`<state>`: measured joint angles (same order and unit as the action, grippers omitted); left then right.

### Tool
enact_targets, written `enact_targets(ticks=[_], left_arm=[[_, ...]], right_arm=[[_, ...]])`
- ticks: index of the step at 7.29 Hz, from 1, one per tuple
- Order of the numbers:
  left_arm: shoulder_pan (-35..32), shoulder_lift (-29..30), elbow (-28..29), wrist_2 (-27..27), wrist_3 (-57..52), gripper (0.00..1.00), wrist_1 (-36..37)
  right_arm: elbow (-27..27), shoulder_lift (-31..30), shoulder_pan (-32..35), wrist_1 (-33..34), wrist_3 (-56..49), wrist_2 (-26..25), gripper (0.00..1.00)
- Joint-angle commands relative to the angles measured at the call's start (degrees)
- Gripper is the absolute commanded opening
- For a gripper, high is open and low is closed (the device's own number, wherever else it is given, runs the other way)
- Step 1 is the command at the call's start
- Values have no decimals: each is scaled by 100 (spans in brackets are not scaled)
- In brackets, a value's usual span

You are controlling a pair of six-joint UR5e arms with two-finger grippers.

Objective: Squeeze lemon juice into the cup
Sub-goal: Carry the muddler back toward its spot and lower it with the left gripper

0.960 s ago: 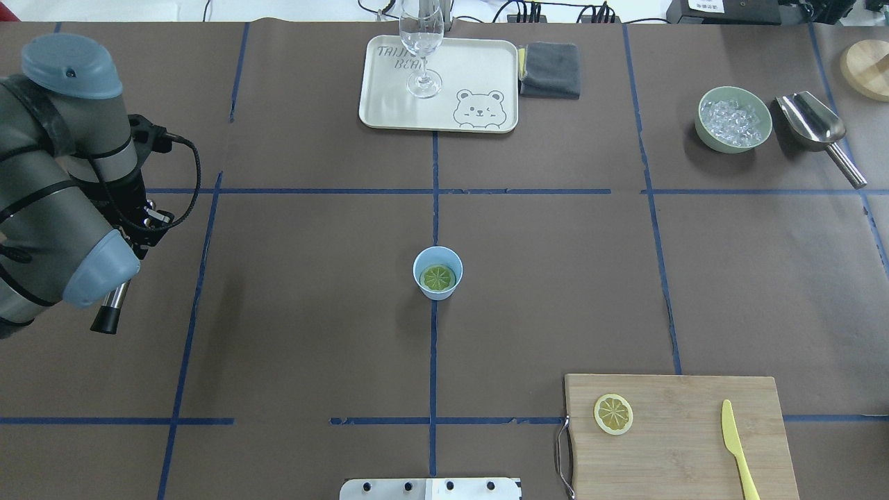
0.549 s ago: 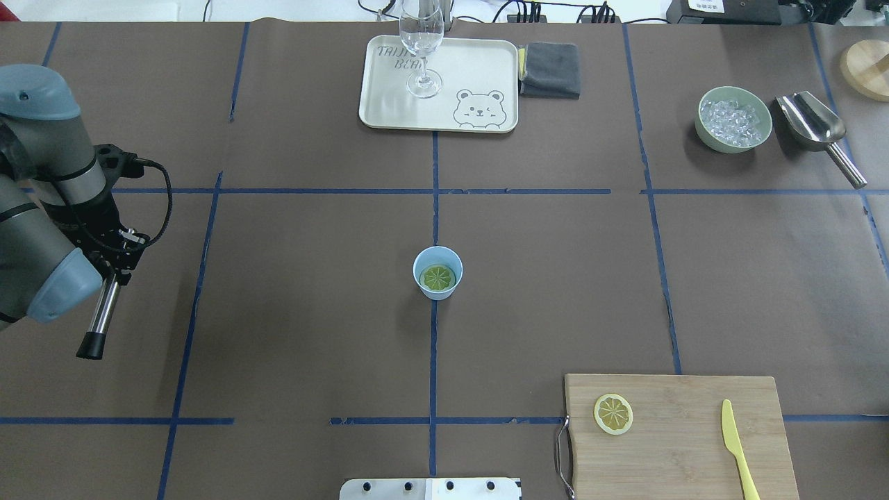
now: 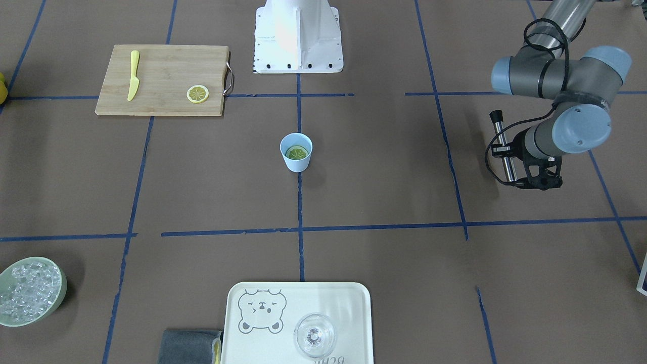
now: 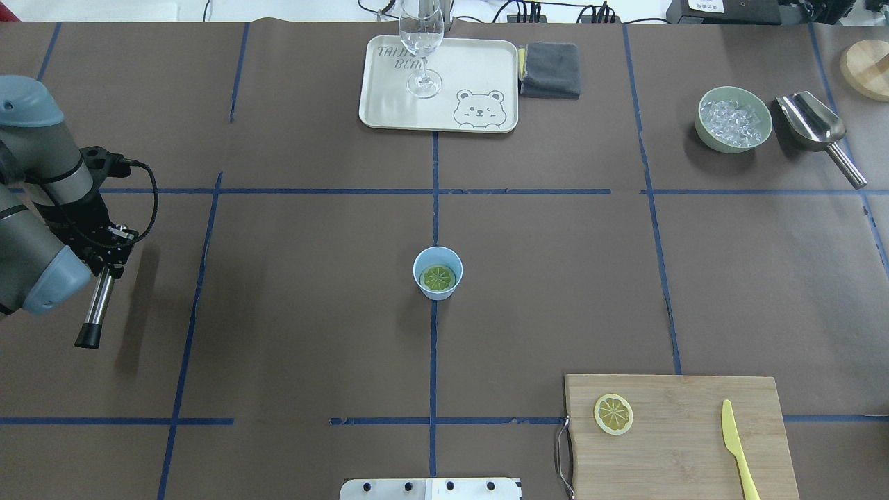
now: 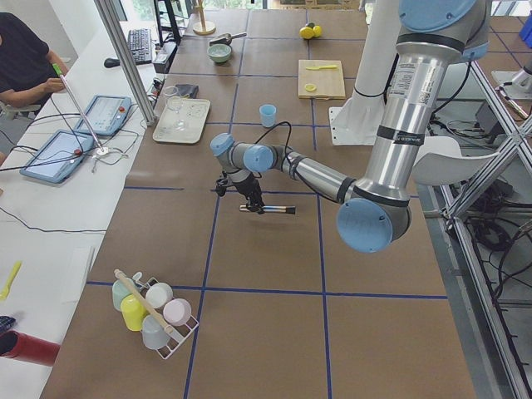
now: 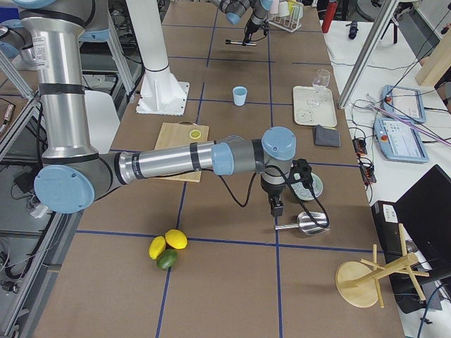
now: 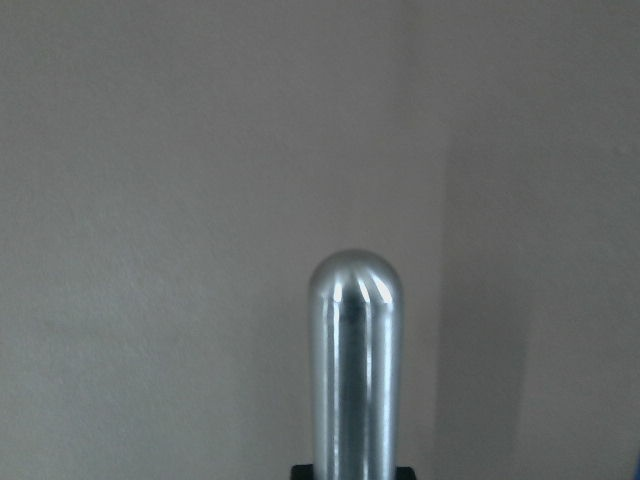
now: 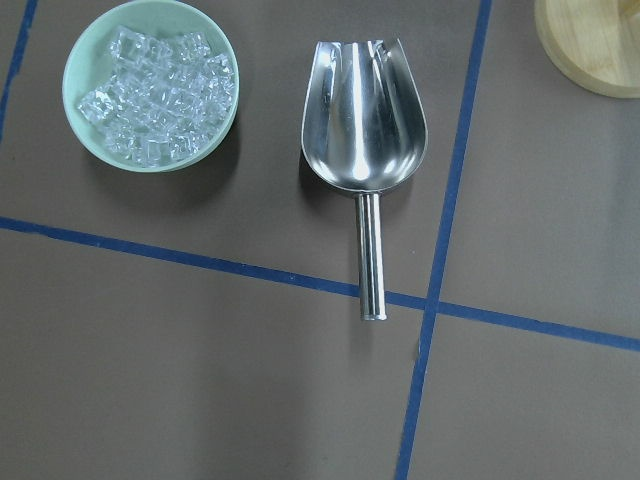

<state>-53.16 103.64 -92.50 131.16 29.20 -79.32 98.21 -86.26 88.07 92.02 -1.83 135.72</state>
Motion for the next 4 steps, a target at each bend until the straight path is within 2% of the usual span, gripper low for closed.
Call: enact_targets(ticks=[1,3,4], left_arm=[[-37,7,188,-12,7,0,-179],[-37,7,276,-20,7,0,-259],[-37,7,268,-12,7,14,-268]], right_arm=[[14,4,0,0,7,7,100],[14,4,0,0,7,7,100],[14,4,0,0,7,7,100]])
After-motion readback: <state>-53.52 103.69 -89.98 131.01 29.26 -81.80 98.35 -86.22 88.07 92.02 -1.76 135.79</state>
